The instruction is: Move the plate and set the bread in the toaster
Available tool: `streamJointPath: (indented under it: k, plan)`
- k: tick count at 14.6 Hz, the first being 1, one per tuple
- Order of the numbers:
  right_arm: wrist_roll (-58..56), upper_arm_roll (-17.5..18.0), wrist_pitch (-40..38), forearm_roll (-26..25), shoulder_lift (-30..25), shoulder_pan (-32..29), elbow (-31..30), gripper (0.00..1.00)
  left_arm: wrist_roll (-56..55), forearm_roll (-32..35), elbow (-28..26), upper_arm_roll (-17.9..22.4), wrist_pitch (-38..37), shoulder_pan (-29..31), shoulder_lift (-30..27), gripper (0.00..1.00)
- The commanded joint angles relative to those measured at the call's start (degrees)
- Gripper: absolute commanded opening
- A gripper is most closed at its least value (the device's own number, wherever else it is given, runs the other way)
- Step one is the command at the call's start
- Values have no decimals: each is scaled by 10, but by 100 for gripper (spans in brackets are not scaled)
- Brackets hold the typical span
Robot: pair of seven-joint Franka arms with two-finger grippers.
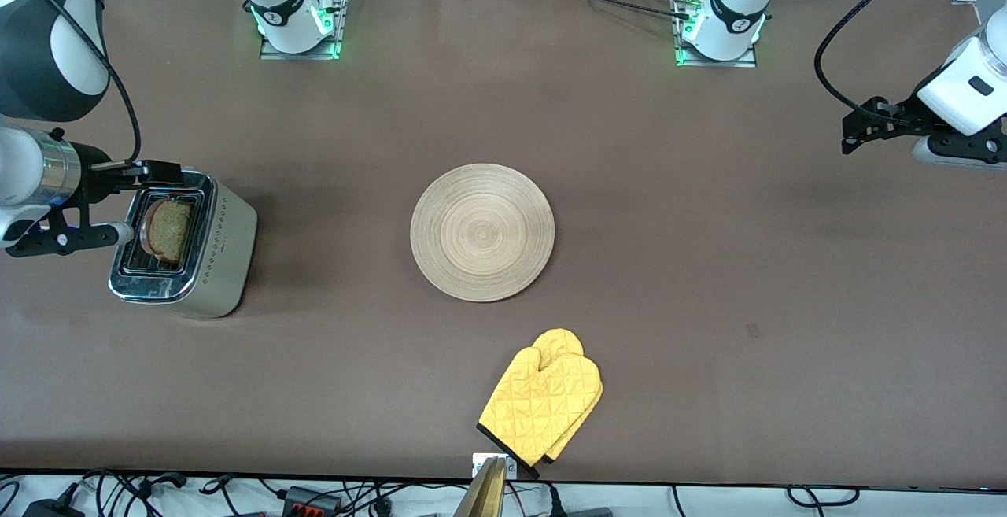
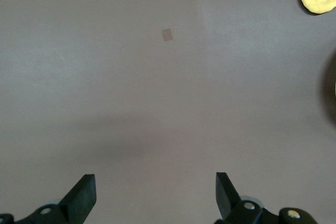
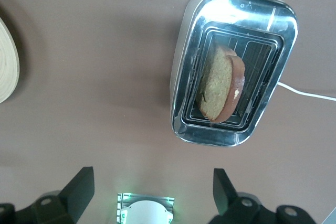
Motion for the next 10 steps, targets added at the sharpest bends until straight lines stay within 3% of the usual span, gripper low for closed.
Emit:
streamJointPath:
  k: [1, 6, 10]
  plan:
    - [8, -10, -6, 46, -1, 1, 5, 100, -5, -3, 11, -1, -14, 1, -1, 100]
    - [102, -14, 52, 47, -38, 3, -52, 100, -5, -2, 12, -2, -14, -1, 0, 100]
    - [100, 0, 129, 48, -136, -2, -177, 100, -5, -2, 12, -2, -14, -4, 0, 100]
